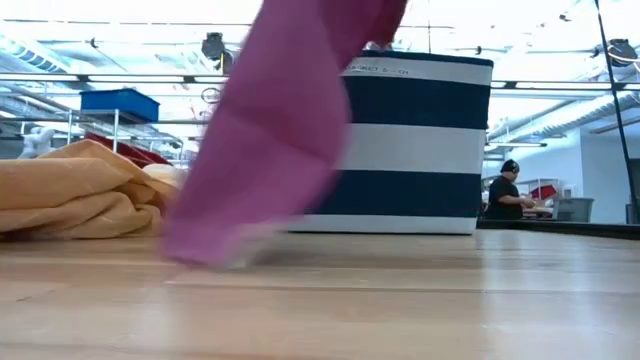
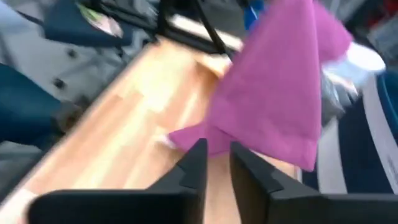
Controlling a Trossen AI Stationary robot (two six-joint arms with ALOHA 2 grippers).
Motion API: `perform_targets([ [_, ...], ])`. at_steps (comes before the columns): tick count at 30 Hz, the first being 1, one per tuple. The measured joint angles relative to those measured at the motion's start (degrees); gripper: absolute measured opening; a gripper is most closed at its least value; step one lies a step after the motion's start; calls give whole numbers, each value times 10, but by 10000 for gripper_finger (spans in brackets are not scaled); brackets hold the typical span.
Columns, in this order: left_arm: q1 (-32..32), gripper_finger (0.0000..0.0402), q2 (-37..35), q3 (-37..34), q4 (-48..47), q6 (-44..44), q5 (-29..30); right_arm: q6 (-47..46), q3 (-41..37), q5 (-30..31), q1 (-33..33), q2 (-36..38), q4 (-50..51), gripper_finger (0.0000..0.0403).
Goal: Fold towel
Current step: Fold the purple towel
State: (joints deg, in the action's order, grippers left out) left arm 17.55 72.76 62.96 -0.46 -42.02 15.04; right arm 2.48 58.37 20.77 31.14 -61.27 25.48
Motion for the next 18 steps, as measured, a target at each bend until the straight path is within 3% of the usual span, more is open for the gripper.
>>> perform_targets([
  [7,5,1,-2,0,3,-2,-13,-75,0,-10,-3,-52,54,135],
  [14,27,1,-17,0,-52,11,-25,-137,0,-63,2,-89,80,136],
  [18,22,1,-19,0,-121,63,-94,-153,0,-73,12,-98,82,130],
])
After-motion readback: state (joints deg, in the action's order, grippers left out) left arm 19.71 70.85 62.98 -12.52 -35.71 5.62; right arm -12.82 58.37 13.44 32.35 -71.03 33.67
